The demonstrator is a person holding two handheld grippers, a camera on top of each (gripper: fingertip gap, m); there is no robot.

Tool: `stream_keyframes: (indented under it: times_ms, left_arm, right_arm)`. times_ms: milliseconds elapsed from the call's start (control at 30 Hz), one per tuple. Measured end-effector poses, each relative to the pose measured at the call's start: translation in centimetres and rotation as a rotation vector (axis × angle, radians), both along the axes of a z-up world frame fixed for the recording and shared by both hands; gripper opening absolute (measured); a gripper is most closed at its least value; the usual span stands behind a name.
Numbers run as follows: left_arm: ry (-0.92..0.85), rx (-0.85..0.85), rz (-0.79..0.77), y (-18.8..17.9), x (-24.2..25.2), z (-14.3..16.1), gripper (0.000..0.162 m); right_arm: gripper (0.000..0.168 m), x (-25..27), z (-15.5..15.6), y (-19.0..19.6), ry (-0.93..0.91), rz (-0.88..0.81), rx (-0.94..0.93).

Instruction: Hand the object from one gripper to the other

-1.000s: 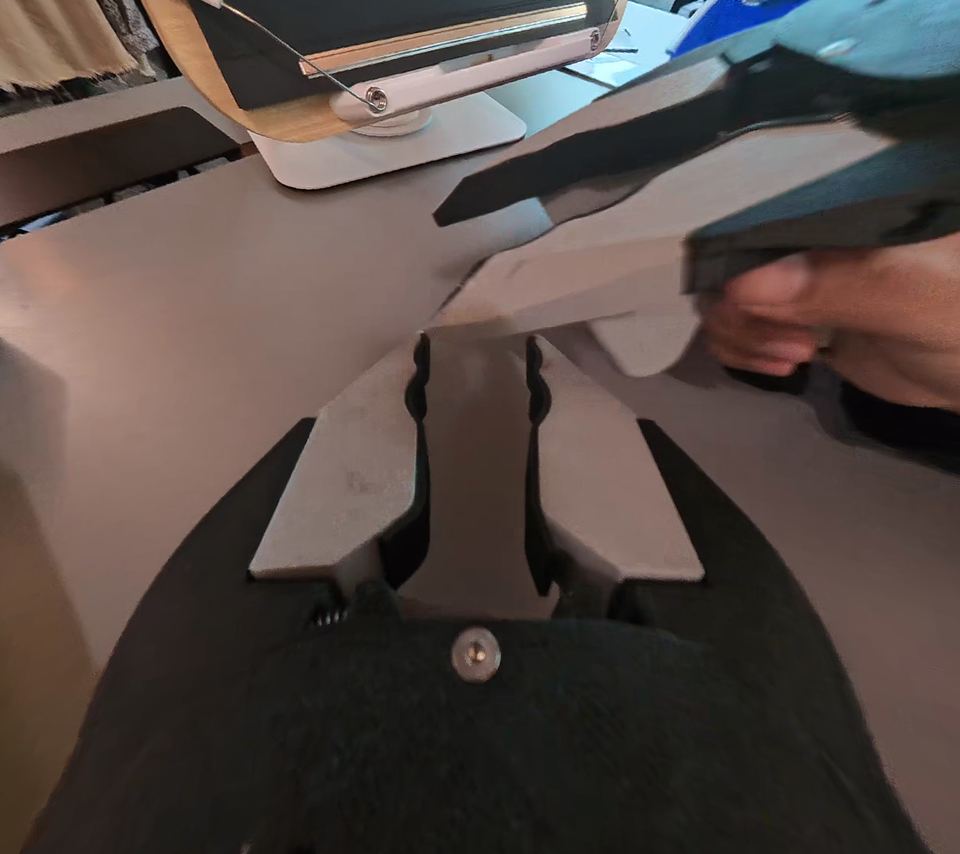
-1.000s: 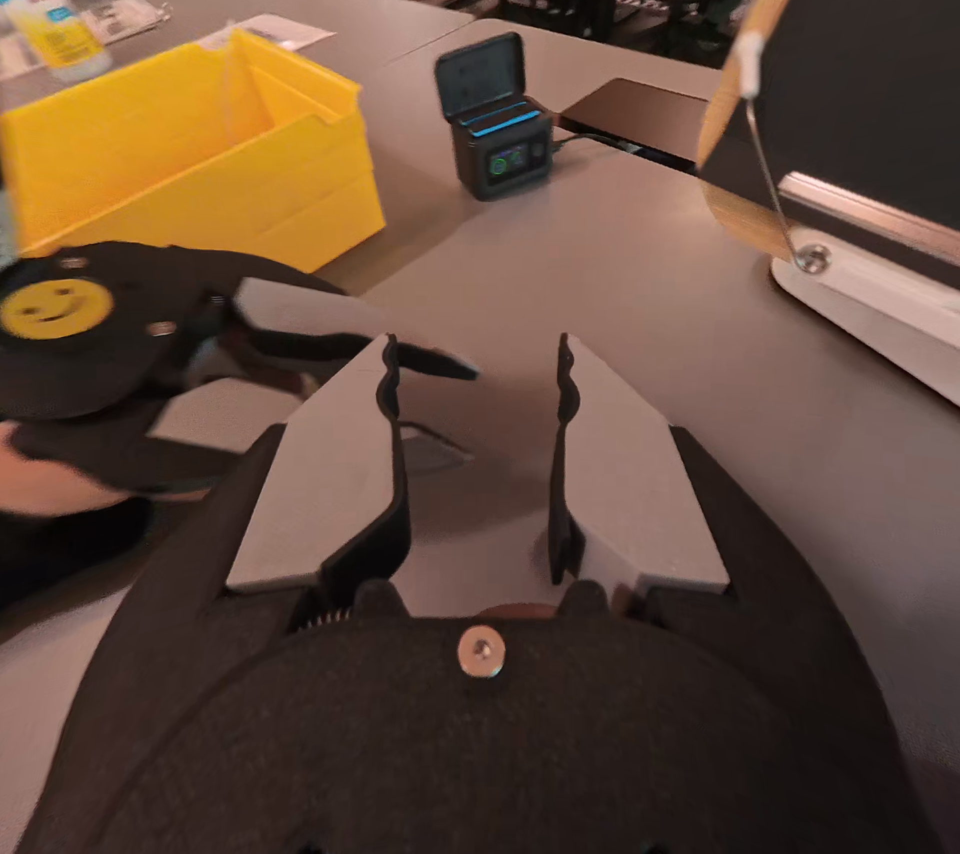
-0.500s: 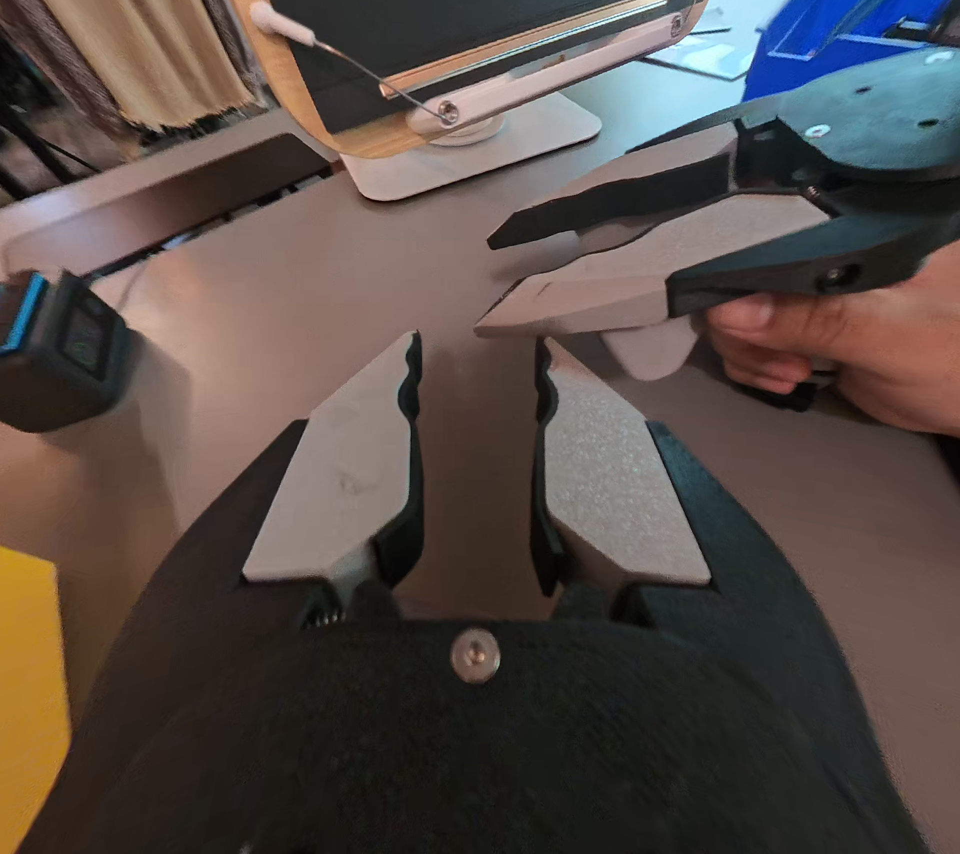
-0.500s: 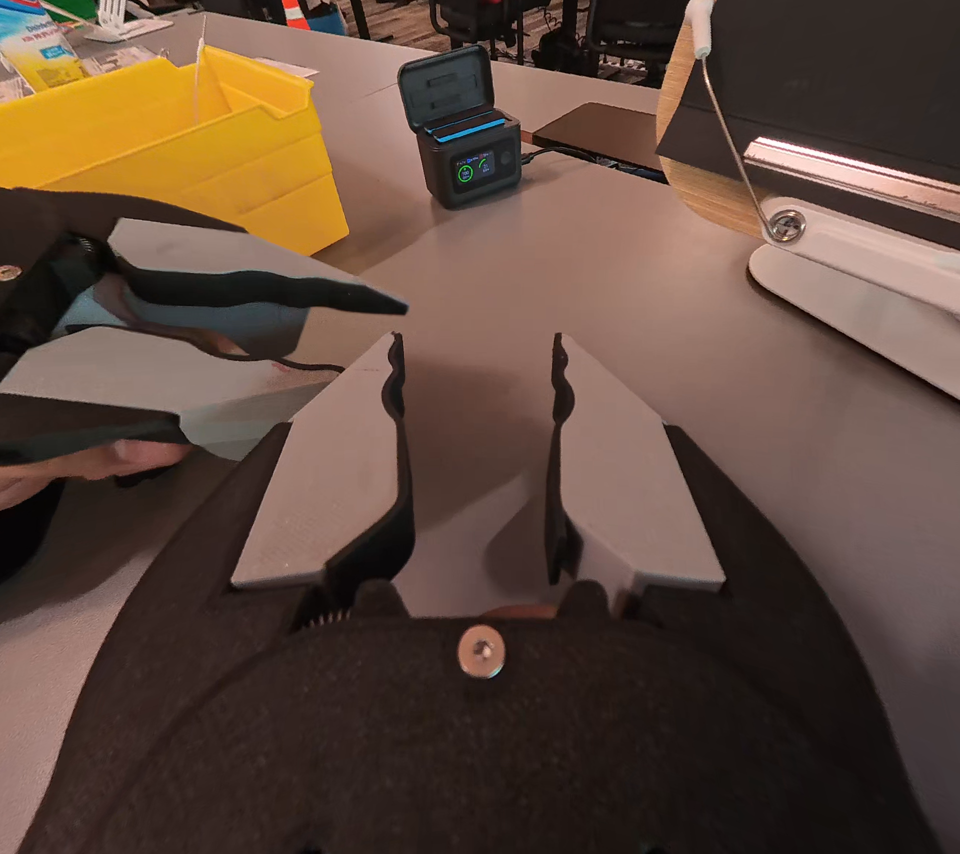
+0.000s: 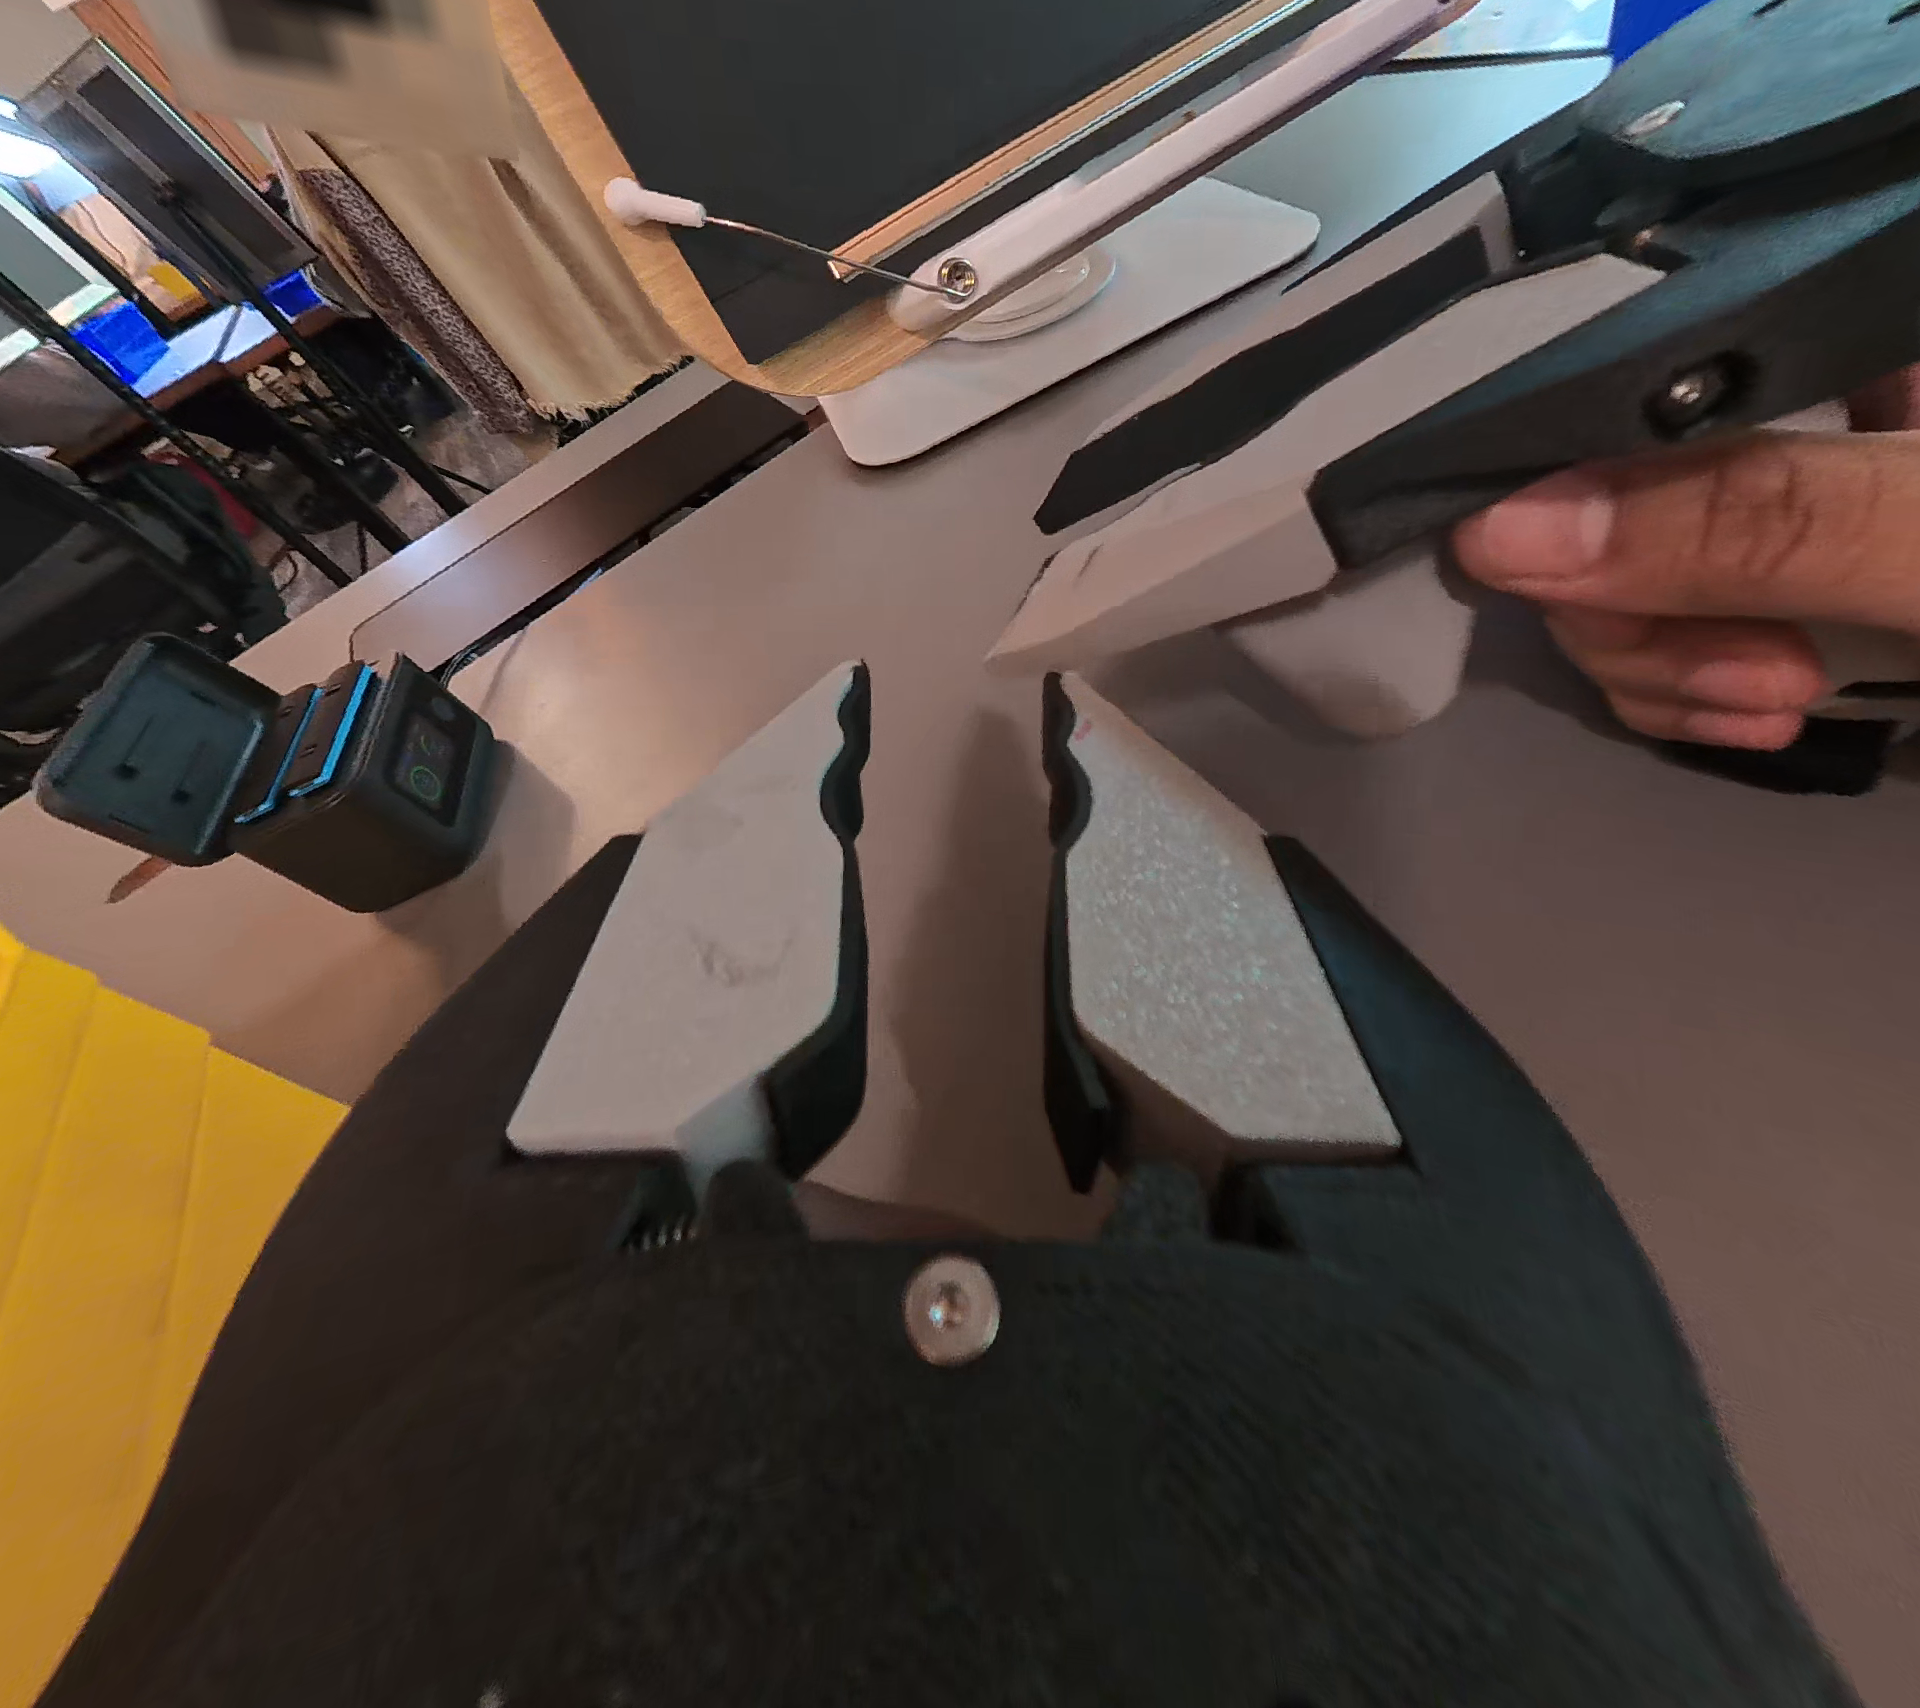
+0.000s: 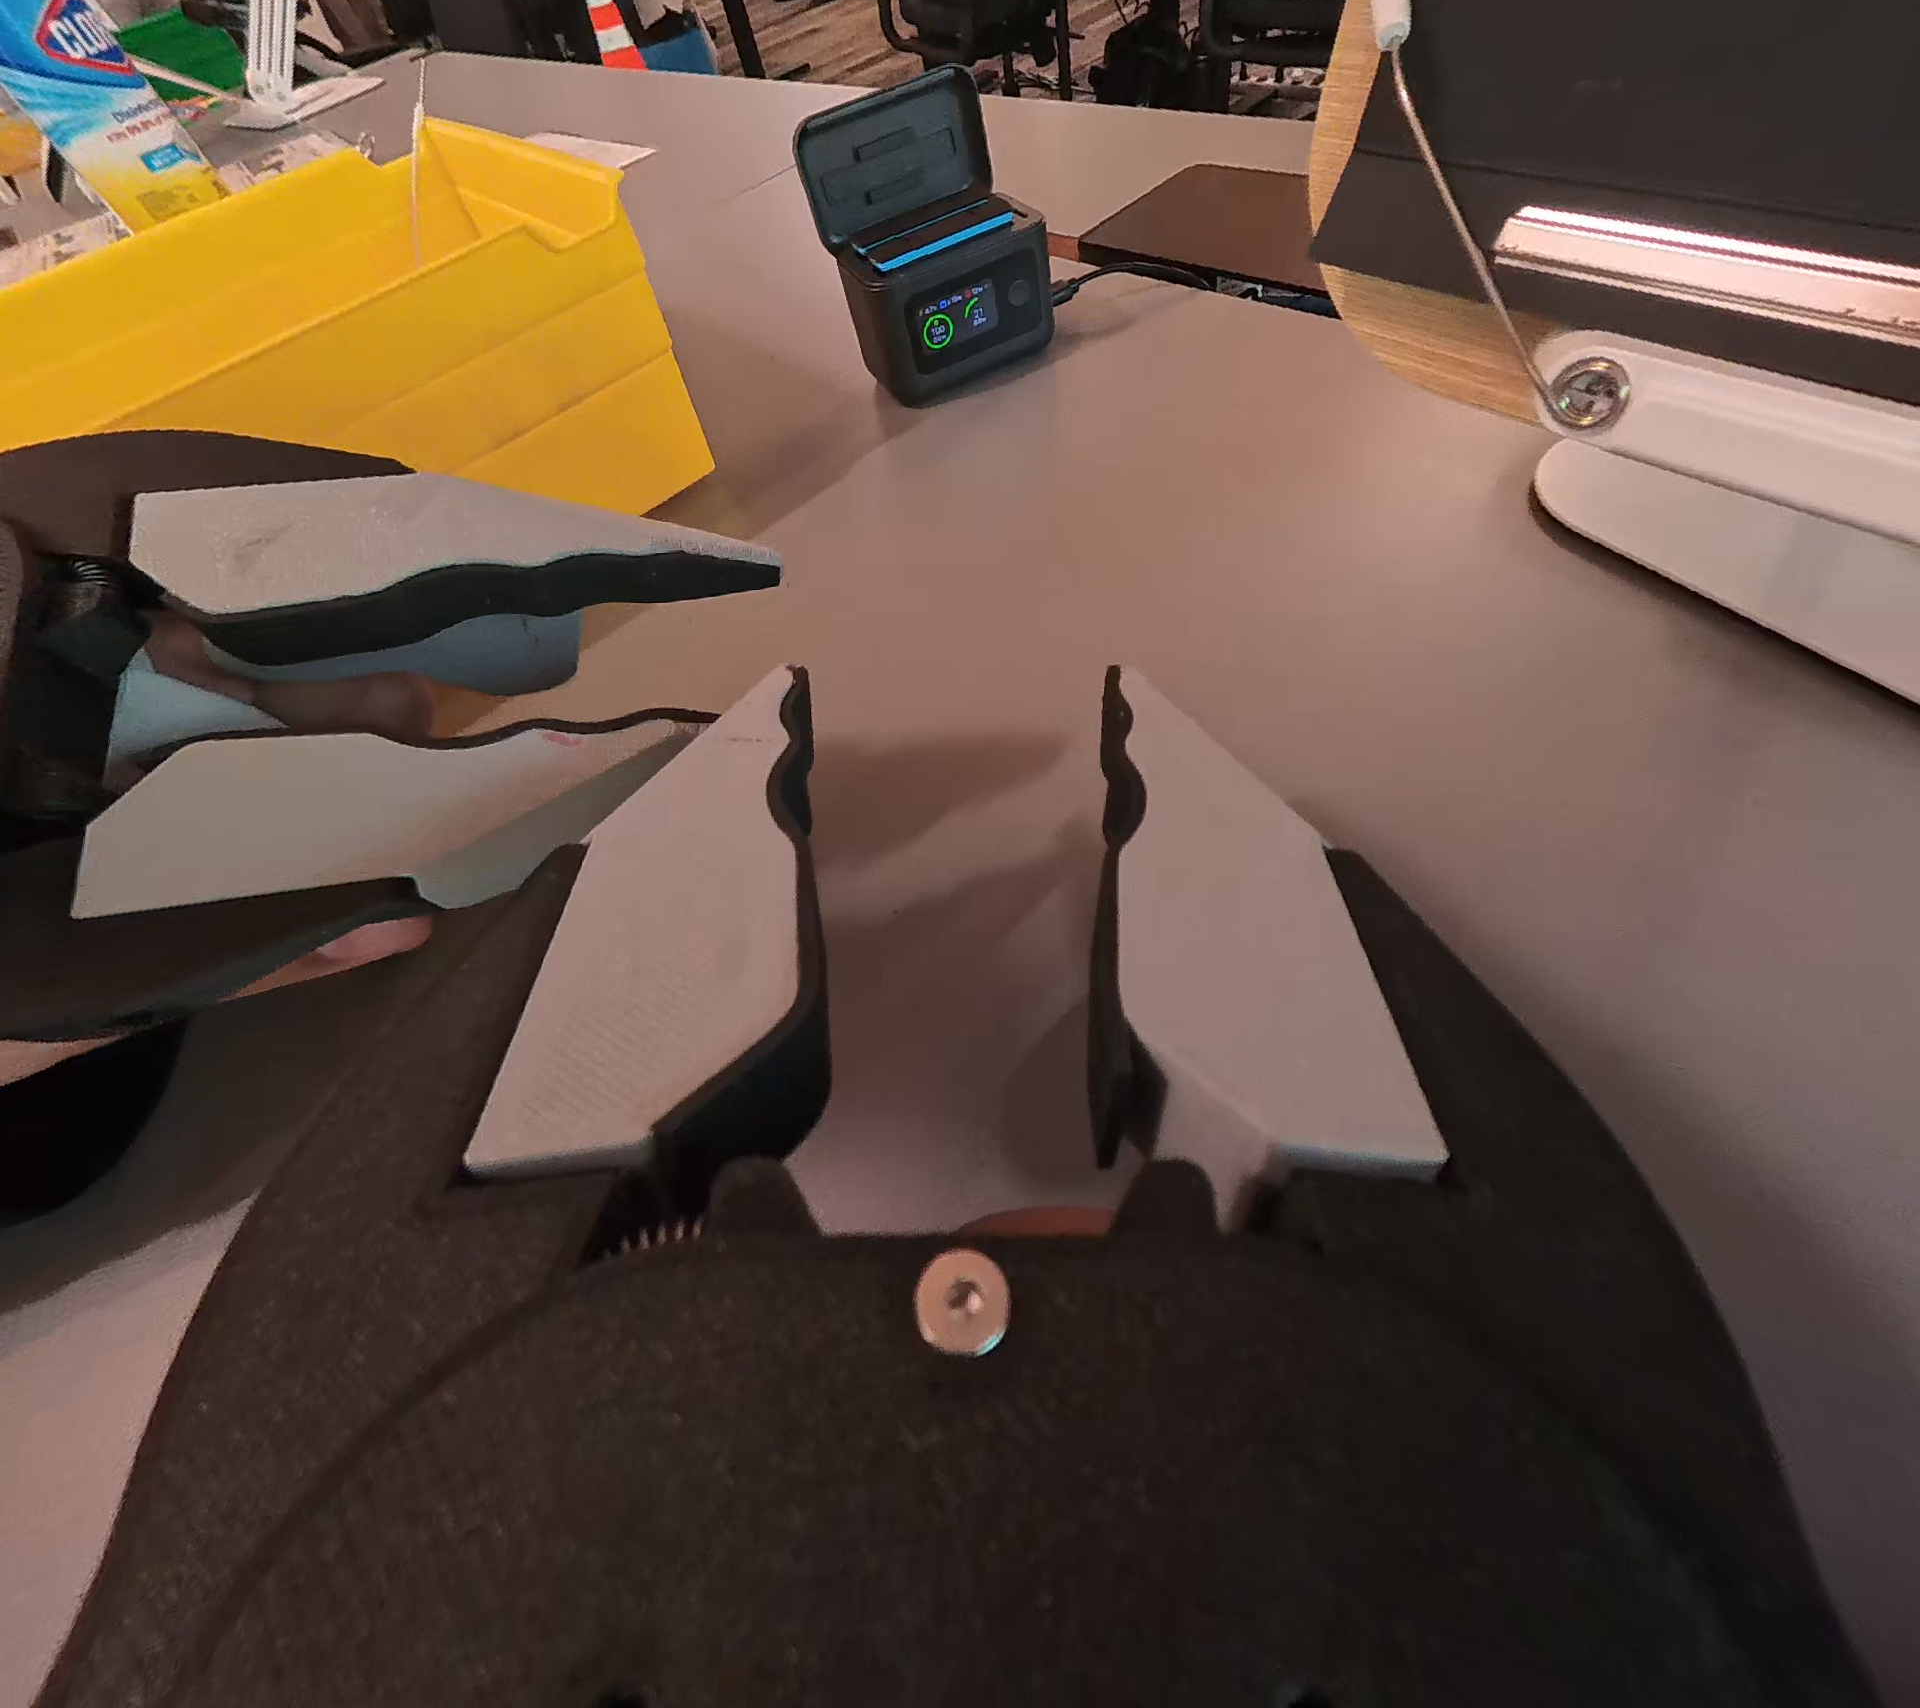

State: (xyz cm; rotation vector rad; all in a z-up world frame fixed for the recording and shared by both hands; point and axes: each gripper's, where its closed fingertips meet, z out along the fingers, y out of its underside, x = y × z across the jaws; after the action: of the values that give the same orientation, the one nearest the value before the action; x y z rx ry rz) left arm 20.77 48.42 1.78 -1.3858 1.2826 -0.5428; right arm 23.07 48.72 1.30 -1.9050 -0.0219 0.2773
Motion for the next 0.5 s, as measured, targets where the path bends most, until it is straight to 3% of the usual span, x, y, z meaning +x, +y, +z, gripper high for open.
stream_keyframes:
  times_ms: [267,400,500]
  left_arm:
    - [0.020,0.080,0.050,-0.5,-0.7,0.8,0.033]
    - [-0.042,0.044,-0.036,-4.4,-2.8,4.6,0.038]
    - [-0.018,-0.061,-0.055,-5.2,-6.0,8.1,0.026]
  right_arm:
    - [0.052,-0.2,-0.4,0.2,0.030,0.024,-0.027]
    - [0.052,-0.5,-0.2,0.2,0.020,0.039,-0.016]
    - [0.052,-0.7,-0.2,0.1,0.009,0.051,-0.014]
